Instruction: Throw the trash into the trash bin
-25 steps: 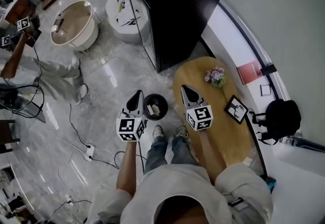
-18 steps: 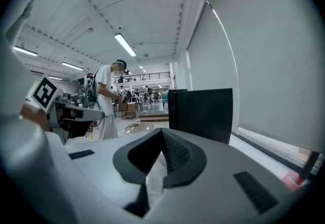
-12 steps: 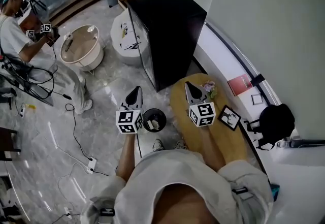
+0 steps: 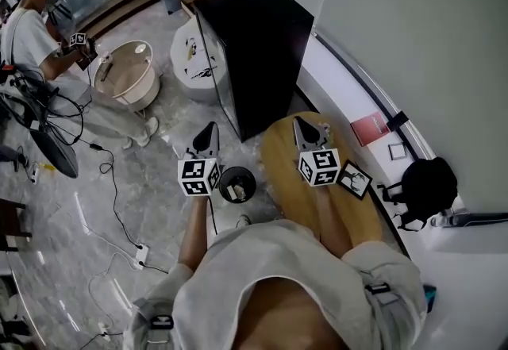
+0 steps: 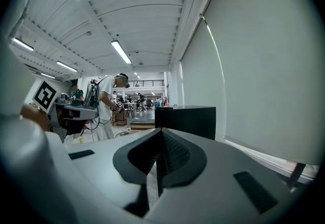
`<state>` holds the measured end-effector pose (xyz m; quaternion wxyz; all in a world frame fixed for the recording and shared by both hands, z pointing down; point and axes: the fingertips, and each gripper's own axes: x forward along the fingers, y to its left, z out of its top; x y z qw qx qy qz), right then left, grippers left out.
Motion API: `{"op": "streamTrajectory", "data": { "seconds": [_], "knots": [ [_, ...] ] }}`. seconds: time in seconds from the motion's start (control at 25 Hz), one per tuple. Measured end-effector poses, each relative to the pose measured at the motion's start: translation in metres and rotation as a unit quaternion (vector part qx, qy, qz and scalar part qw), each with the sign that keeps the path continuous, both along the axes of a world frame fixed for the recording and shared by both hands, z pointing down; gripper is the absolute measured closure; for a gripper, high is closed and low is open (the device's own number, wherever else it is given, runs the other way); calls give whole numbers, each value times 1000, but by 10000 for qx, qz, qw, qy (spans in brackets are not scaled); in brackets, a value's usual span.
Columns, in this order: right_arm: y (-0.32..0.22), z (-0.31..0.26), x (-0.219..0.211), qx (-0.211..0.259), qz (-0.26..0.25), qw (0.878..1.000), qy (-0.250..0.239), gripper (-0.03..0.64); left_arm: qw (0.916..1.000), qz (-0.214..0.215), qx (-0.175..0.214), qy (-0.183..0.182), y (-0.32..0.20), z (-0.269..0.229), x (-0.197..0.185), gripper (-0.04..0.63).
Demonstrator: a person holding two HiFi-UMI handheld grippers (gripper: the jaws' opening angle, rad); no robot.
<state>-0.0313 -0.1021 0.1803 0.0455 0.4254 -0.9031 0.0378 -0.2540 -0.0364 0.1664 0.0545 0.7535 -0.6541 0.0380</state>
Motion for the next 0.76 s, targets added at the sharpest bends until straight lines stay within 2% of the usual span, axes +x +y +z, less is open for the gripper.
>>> {"op": "streamTrajectory", "data": {
  "seconds": [0.76],
  "knots": [
    [-4,1,-13,-122,-241,9996,-36,589,10000,-78,40,-44,-2,-8,6,578]
  ]
}}
